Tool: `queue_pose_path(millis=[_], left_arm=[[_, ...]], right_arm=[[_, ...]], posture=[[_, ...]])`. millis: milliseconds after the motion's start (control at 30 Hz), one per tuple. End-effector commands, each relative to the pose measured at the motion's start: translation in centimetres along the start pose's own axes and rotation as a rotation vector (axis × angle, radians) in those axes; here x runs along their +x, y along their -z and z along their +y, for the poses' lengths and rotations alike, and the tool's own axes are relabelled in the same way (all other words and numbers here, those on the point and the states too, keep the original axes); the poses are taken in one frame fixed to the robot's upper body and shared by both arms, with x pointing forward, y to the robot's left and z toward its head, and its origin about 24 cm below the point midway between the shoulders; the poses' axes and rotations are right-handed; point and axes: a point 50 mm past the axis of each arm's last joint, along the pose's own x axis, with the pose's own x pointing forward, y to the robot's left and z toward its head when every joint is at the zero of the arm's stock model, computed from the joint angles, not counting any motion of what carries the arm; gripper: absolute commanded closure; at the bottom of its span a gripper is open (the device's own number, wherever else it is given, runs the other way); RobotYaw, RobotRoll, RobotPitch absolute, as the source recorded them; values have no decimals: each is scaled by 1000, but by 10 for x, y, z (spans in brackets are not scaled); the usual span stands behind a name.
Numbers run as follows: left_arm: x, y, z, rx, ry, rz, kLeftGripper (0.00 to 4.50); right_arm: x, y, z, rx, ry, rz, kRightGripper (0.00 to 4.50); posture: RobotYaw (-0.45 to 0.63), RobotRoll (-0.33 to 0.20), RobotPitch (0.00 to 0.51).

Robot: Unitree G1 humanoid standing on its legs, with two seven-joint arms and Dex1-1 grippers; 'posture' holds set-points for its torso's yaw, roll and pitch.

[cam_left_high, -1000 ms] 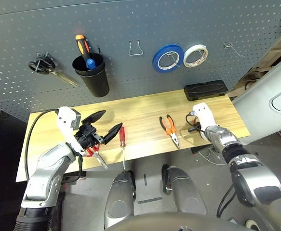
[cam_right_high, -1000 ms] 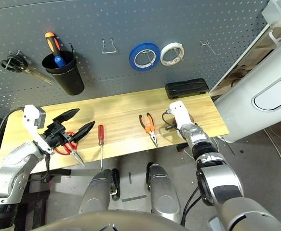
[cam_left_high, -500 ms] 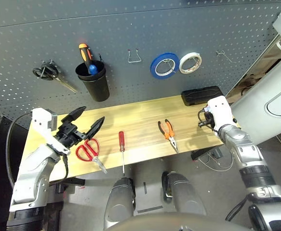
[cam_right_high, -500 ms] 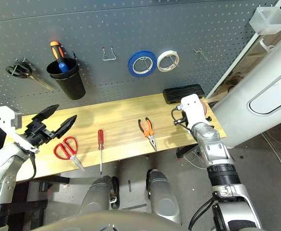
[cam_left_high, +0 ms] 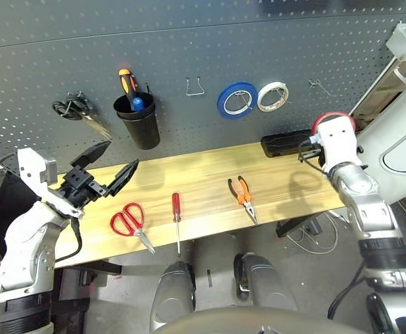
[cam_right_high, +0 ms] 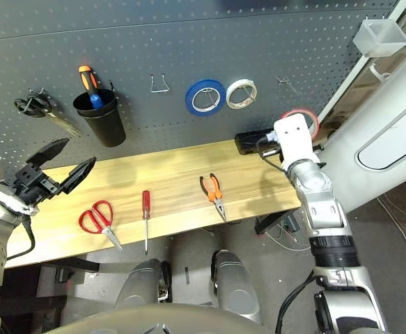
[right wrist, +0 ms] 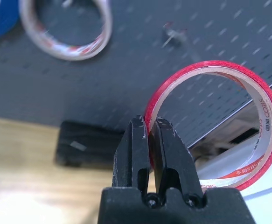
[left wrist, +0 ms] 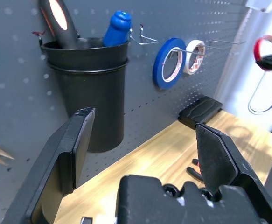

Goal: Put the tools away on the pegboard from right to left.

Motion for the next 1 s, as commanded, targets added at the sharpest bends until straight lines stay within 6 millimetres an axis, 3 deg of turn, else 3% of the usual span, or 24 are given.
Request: queue_pose_path(millis=[33, 267, 500, 633, 800, 1000], left_arm=[[1, -3, 5, 2, 20, -10, 0], [11, -5, 1, -11, 41, -27, 0], [20, -6, -10, -30, 63, -34, 0], [21, -6, -15, -38, 68, -34, 0], [23, -3, -21, -56, 71, -14, 0], [34, 3, -32, -96, 86, 14, 0]], right_arm=[[7, 0, -10, -17, 16, -6, 4410], [37, -3, -18, 18, 15, 19, 4410], [66, -4, -10, 88, -29, 65, 4410], [71, -2, -5, 74, -54, 87, 4410], [71, -2, -4, 66, -60, 70, 2985], [49, 8, -5, 103, -101, -77, 688]], posture=[[23, 0, 37], [31, 0, 40], [55, 0, 44], [64, 0, 44], [65, 0, 43], [46, 0, 52]])
